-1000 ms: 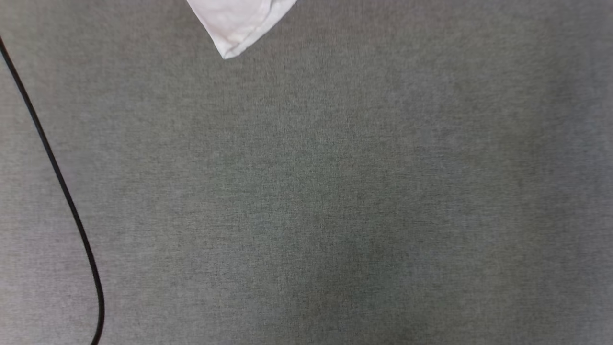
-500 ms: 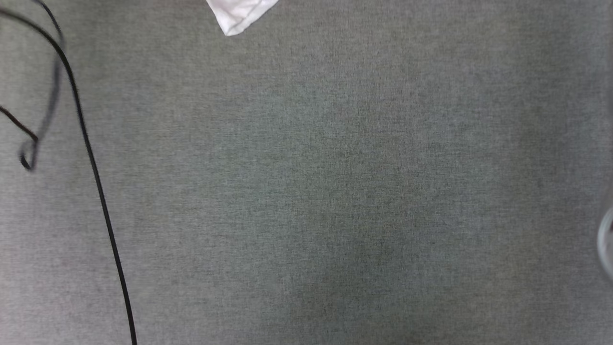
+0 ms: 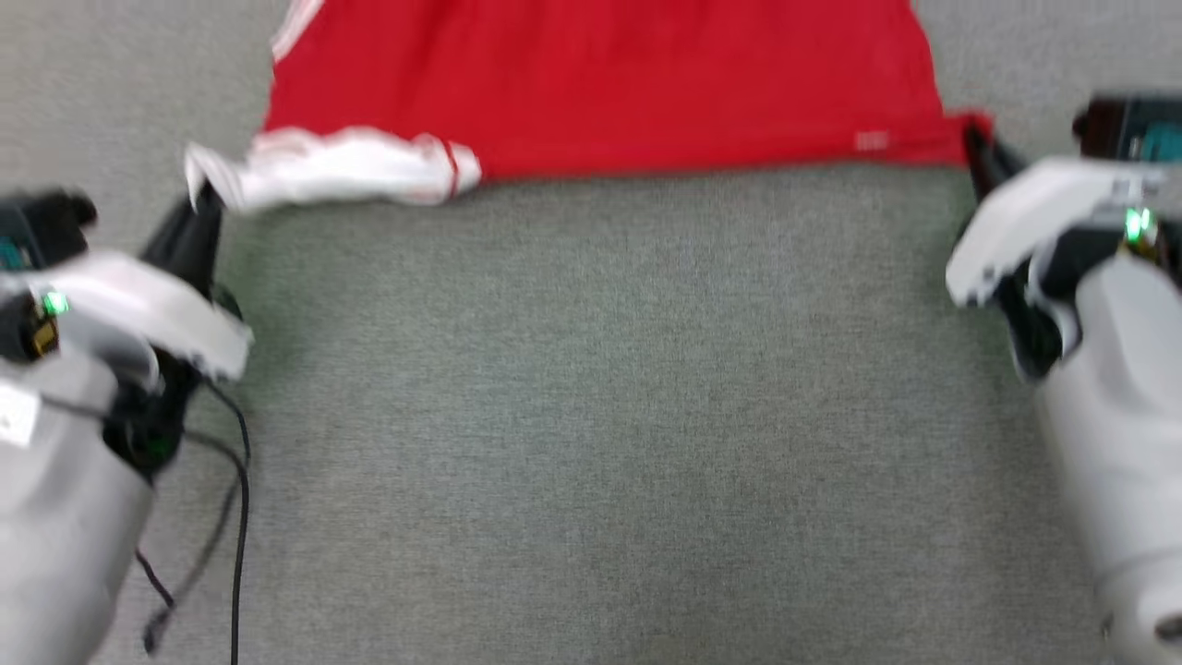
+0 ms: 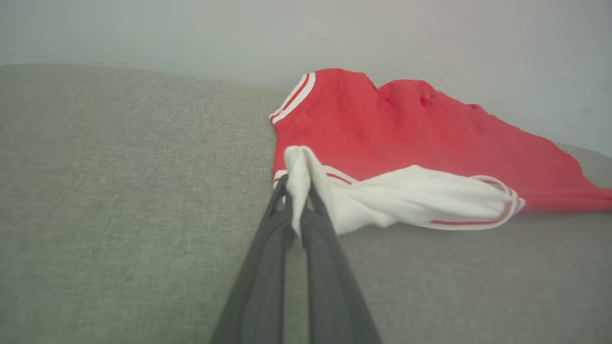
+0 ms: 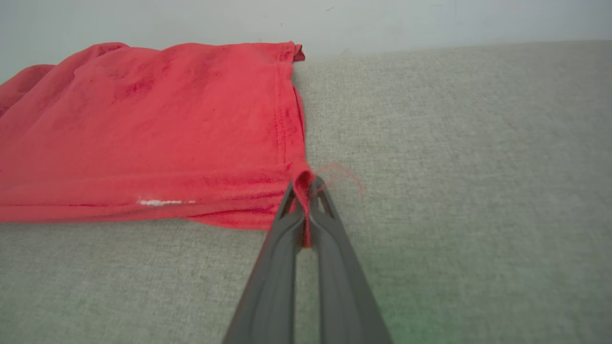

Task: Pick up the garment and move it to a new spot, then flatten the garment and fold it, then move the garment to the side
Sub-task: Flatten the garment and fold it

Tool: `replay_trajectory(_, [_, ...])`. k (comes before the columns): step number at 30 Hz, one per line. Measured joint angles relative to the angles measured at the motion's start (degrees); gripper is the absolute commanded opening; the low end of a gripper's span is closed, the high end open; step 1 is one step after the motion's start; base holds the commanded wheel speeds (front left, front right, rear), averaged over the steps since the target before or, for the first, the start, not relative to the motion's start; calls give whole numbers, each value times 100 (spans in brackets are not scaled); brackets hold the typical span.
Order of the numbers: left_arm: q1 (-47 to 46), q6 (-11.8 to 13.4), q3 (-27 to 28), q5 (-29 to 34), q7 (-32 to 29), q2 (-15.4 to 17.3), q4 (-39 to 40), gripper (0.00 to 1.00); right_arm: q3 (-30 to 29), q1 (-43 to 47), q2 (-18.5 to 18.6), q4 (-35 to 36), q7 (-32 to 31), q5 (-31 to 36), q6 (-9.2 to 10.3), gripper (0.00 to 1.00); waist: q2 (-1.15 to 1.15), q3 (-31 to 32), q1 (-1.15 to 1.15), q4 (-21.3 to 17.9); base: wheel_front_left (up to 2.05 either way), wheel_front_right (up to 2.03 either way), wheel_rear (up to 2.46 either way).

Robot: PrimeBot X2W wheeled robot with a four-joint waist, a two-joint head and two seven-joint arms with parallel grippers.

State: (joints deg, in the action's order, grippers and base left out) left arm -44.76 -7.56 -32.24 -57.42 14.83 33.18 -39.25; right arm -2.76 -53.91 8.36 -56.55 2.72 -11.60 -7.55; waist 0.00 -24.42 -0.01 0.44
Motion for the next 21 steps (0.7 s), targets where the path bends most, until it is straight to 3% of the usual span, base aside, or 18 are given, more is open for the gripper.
replay_trajectory(5, [1211, 73, 613, 443, 8, -104, 709, 0, 330, 1204, 200, 708, -62, -588, 0, 0, 0, 463, -1, 27, 0, 0, 0])
replay_trajectory(10, [2518, 301, 1025, 636, 8, -260, 1376, 0, 460, 2422, 383, 1616, -371, -978, -1, 0, 0, 959, -1, 21, 0, 0, 0])
replay_trajectory(16, [3736, 570, 1159, 553, 5, -278, 2065, 0, 232, 3818, 365, 2682, -905, -1139, -1, 0, 0, 1485, -2, 7, 0, 0, 0])
replay_trajectory(21, [4465, 829, 1084, 380, -305, -193, 2603, 0, -223, 4941, 129, 3580, -1392, -1116, 0, 0, 0, 1843, -2, 51, 0, 0, 0])
